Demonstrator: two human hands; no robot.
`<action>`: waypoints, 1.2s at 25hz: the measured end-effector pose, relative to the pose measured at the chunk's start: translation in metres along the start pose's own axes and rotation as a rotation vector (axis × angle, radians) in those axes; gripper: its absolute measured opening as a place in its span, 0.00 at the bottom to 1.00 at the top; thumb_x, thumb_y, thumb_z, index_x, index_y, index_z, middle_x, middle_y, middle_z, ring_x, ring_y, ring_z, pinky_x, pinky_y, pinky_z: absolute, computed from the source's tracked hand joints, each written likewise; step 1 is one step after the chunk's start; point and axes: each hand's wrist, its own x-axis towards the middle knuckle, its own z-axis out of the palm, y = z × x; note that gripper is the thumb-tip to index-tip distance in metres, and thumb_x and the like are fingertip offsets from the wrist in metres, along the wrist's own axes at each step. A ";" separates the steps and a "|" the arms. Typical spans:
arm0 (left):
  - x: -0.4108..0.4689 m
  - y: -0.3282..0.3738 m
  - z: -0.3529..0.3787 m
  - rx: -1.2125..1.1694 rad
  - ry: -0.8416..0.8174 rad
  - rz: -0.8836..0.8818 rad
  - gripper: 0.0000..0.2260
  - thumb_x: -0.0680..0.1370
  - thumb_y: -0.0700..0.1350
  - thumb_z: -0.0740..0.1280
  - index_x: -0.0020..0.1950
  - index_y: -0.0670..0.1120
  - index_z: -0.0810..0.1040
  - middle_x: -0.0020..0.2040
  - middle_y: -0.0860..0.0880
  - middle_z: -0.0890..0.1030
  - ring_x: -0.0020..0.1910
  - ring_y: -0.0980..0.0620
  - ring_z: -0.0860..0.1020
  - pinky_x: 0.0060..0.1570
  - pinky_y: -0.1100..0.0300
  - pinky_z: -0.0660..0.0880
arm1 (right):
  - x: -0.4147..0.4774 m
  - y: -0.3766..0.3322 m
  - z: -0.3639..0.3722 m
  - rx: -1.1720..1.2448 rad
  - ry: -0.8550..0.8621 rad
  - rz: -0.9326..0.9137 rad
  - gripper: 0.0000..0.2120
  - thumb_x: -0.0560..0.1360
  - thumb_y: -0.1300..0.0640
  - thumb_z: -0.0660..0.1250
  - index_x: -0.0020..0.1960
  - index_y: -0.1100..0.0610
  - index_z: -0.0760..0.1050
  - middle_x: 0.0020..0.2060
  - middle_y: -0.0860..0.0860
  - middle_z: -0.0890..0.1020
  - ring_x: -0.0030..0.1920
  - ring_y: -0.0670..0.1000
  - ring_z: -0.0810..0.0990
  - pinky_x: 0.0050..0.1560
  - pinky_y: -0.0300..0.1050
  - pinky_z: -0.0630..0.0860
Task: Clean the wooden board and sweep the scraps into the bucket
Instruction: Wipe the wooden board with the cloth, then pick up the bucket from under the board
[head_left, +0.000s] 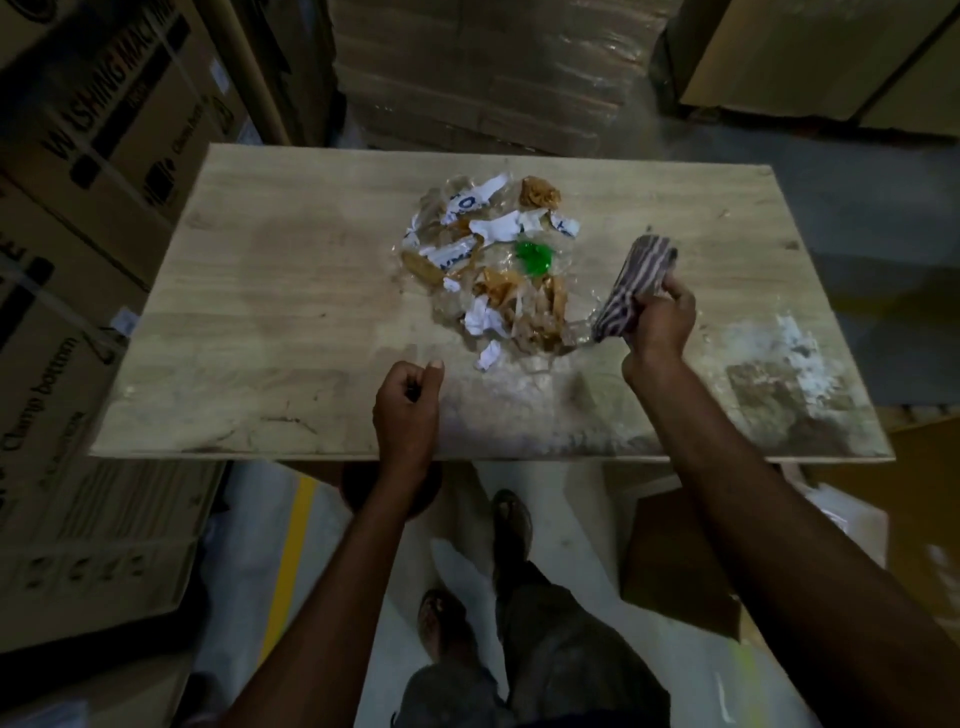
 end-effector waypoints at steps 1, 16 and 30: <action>-0.012 -0.003 -0.005 -0.016 0.000 -0.001 0.18 0.78 0.54 0.67 0.36 0.43 0.68 0.32 0.42 0.74 0.33 0.50 0.71 0.39 0.51 0.70 | -0.019 -0.005 -0.011 0.137 -0.043 0.080 0.14 0.78 0.70 0.56 0.52 0.56 0.75 0.46 0.53 0.81 0.44 0.53 0.79 0.42 0.44 0.79; -0.134 -0.162 -0.043 -0.064 0.293 -0.335 0.10 0.83 0.50 0.64 0.50 0.44 0.77 0.39 0.51 0.81 0.35 0.53 0.78 0.39 0.56 0.75 | -0.202 0.182 -0.075 0.045 -0.627 0.940 0.16 0.78 0.63 0.58 0.42 0.65 0.84 0.44 0.59 0.85 0.44 0.57 0.85 0.59 0.51 0.79; -0.073 -0.494 0.003 -0.767 0.423 -0.997 0.11 0.84 0.42 0.59 0.64 0.45 0.77 0.54 0.47 0.78 0.52 0.46 0.78 0.50 0.54 0.74 | -0.118 0.437 -0.028 -0.022 -0.488 0.795 0.23 0.79 0.55 0.68 0.71 0.64 0.74 0.60 0.63 0.81 0.45 0.51 0.81 0.44 0.40 0.76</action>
